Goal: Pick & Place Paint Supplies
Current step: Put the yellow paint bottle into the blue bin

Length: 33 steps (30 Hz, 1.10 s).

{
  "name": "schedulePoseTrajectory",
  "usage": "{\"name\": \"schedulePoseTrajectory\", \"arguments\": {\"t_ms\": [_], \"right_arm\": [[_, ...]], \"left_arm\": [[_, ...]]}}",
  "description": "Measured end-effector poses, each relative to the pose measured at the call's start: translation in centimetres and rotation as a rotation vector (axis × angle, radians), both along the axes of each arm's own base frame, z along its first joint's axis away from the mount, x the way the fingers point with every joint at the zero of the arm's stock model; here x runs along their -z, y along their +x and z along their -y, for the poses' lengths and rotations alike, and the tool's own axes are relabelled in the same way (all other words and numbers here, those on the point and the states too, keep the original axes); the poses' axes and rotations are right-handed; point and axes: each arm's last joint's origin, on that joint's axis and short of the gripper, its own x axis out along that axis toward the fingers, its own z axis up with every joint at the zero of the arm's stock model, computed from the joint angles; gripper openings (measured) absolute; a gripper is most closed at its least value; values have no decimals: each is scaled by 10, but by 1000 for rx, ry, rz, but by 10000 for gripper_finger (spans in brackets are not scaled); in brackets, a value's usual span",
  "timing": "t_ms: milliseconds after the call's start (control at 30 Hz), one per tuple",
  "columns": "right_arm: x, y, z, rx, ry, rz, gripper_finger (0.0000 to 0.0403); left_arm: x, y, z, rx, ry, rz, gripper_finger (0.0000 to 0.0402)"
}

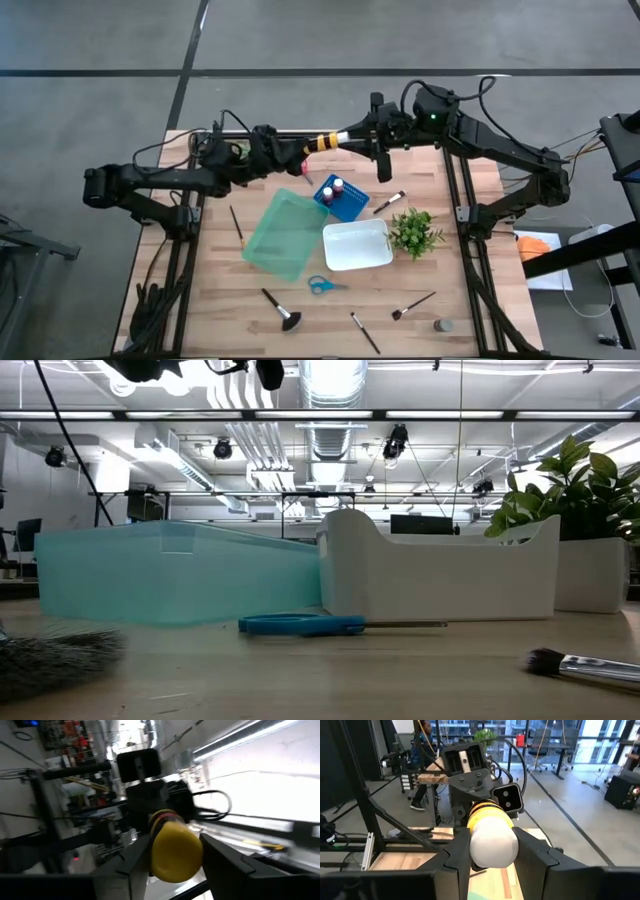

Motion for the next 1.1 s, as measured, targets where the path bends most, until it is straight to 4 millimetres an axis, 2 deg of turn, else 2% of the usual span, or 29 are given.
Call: {"name": "schedulePoseTrajectory", "arguments": {"t_ms": [100, 367, 500, 667, 767, 967, 1100], "right_arm": [[0, 1, 0, 4, 3, 0, 108], [-1, 0, 0, 5, 10, 3, 108], [-1, -3, 0, 9, 28, -2, 108], [3, -6, 4, 37, 112, -55, 108], [10, -8, 9, 70, 176, -120, 108], [36, -21, 16, 164, 290, -403, 108], [57, -34, 13, 225, 322, -642, 108]], "left_arm": [[1, 0, 0, -23, 57, -17, 216], [-6, -7, 3, -31, 172, -11, 349], [-9, -11, 6, 34, 274, -32, 389], [-12, -17, 12, 142, 392, -109, 399], [-22, -21, 16, 200, 495, -88, 399], [-77, -38, 16, 60, 746, 80, 386], [-110, -46, 6, -28, 858, -6, 356]]}}
